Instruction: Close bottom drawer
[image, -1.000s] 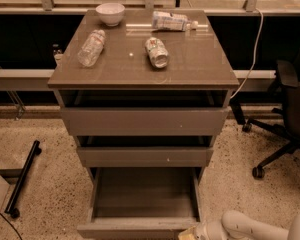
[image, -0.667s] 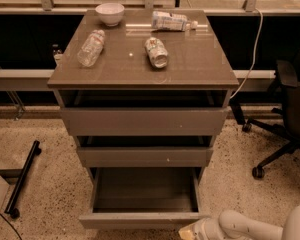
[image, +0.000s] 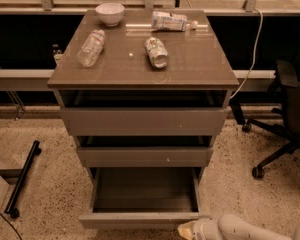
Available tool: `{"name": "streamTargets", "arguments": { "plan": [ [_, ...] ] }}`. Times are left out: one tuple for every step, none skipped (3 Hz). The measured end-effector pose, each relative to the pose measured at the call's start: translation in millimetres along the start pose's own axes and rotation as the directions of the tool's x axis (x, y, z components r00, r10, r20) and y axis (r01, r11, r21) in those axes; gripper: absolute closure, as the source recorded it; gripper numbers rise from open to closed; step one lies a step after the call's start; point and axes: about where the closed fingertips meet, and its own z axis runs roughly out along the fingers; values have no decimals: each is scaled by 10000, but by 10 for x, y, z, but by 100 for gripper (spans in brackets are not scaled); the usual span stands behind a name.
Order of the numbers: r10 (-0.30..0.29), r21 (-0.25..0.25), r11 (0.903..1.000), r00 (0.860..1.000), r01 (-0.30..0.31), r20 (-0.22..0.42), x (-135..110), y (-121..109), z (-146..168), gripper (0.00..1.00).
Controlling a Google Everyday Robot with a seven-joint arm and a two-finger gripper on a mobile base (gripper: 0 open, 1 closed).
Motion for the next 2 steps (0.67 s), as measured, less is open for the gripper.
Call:
{"name": "streamTargets", "arguments": {
  "plan": [
    [-659, 610, 9963, 9941, 608, 858, -253, -90, 95, 100],
    [-1182, 960, 9897, 9848, 1063, 1273, -477, -170, 207, 100]
  ]
}}
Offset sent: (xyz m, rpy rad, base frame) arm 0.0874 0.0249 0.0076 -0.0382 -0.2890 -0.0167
